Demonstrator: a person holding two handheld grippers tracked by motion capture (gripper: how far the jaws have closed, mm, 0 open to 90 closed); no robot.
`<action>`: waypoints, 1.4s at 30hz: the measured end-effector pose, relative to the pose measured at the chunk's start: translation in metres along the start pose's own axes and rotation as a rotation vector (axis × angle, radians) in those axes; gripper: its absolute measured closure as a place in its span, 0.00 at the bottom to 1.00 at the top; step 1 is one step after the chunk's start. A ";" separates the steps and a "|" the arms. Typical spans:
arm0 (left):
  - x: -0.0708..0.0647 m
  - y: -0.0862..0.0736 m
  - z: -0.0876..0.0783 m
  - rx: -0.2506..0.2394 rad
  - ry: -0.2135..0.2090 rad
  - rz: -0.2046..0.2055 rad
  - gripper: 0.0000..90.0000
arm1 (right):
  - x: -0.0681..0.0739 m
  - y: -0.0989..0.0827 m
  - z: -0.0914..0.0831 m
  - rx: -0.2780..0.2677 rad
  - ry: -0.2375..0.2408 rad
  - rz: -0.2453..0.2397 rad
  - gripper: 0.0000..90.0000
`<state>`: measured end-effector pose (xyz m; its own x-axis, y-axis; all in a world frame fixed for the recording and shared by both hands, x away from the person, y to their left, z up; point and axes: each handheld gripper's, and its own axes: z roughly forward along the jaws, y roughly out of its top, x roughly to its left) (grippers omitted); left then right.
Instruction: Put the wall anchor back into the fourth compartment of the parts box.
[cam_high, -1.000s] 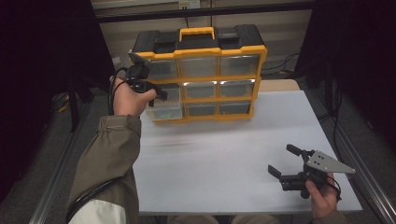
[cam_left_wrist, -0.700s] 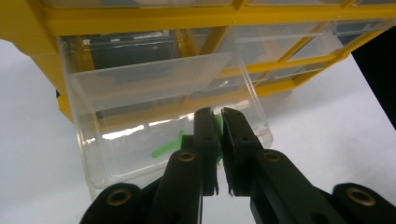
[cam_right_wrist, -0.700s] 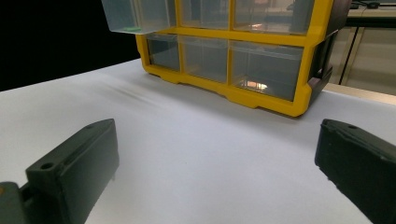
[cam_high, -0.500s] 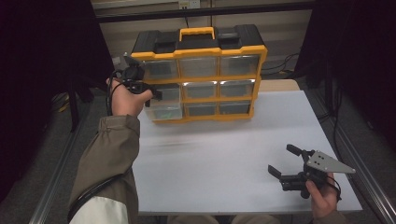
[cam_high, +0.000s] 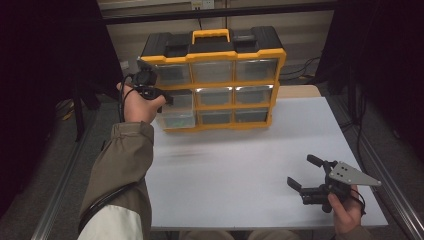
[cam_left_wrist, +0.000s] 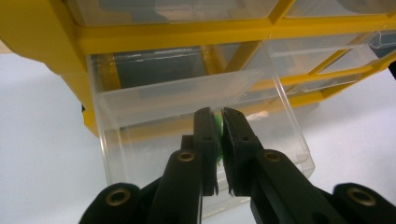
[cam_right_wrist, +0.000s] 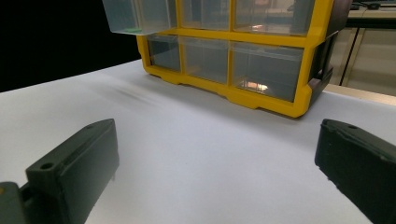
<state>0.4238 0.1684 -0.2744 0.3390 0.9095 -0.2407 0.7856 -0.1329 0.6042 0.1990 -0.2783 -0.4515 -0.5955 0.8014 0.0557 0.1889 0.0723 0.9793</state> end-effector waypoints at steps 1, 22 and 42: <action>0.001 0.000 0.000 0.003 0.009 0.016 0.94 | 0.000 0.000 0.000 0.000 0.000 0.001 0.00; -0.014 -0.001 0.001 -0.006 -0.061 0.026 0.71 | 0.001 0.000 0.000 0.002 0.005 0.002 0.00; -0.040 -0.004 0.002 -0.004 -0.156 0.112 0.48 | 0.001 0.000 0.000 0.002 0.007 -0.005 0.00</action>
<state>0.4078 0.1314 -0.2686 0.5006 0.8168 -0.2868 0.7365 -0.2278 0.6369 0.1988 -0.2773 -0.4518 -0.6019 0.7968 0.0523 0.1879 0.0776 0.9791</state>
